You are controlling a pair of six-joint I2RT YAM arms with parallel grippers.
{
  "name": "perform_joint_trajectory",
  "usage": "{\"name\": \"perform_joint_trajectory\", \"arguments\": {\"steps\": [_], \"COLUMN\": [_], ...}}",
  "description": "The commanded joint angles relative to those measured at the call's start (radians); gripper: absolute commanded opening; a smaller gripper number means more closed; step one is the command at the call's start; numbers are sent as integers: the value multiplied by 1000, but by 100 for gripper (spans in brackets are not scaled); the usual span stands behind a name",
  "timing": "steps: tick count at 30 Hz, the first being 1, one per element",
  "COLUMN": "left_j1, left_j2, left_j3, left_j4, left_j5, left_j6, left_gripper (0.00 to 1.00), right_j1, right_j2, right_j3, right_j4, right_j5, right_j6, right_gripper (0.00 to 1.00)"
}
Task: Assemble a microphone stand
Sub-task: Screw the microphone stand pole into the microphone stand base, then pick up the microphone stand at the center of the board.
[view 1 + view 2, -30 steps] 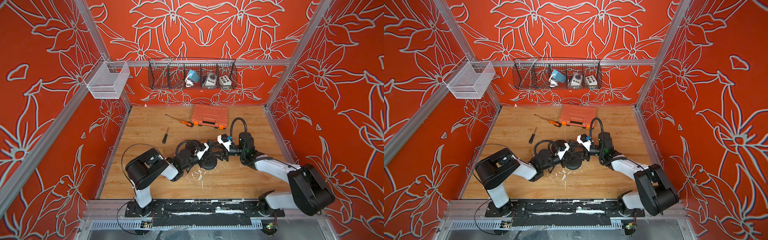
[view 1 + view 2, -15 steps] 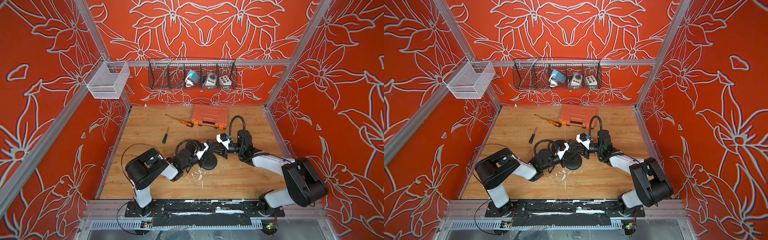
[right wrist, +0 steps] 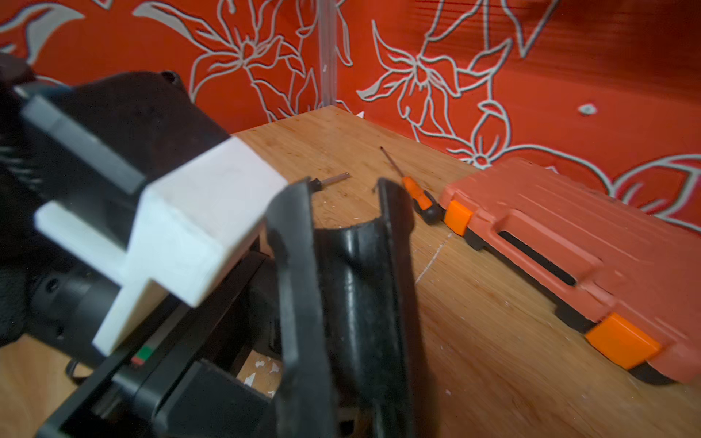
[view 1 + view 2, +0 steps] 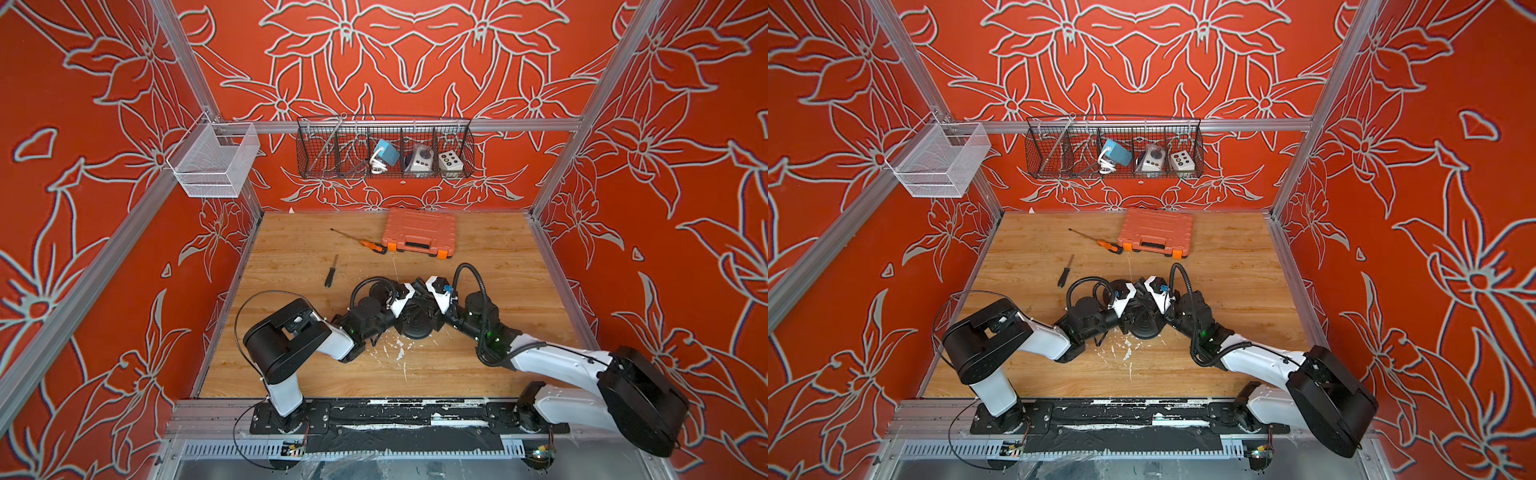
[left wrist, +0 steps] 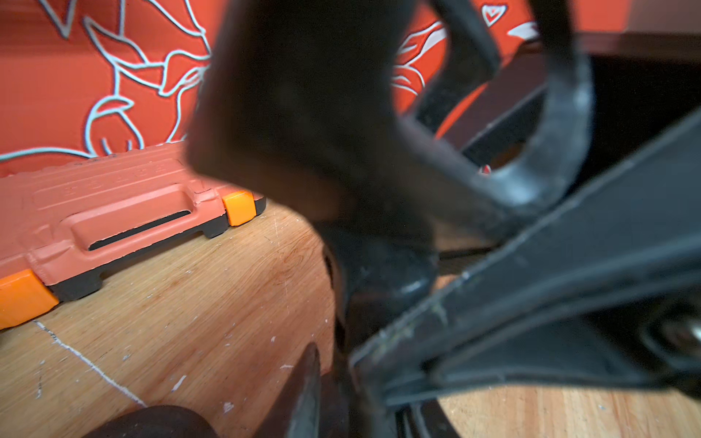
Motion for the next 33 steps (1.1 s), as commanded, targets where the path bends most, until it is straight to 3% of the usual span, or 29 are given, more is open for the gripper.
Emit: {"name": "perform_joint_trajectory", "arguments": {"steps": [1,5,13,17,22,25,29,33], "left_j1": [-6,-6,-6,-6,-6,-6,-8,-8], "left_j2": [0,16,46,53,55,52,46,48], "left_j3": [14,26,41,33,13,4,-3,-5], "left_j4": [-50,-41,-40,-48,-47,-48,-54,-53], "left_j5": [9,20,42,43,36,34,34,35], "left_j6": [7,9,23,37,50,54,55,53], "left_gripper": [32,31,15,6,4,4,4,4], "right_j1": [85,106,104,81,5,-71,-214,-273], "right_j2": [15,35,1,-38,-118,-186,-267,-270], "right_j3": [-8,5,-1,-2,-4,-19,-50,-29], "right_j4": [-244,-254,-189,-203,-254,-277,-281,-321], "right_j5": [348,379,206,97,-57,-150,-382,-499], "right_j6": [30,72,39,13,-19,-19,-26,-84], "right_gripper": [0,0,0,22,48,54,57,62]}}
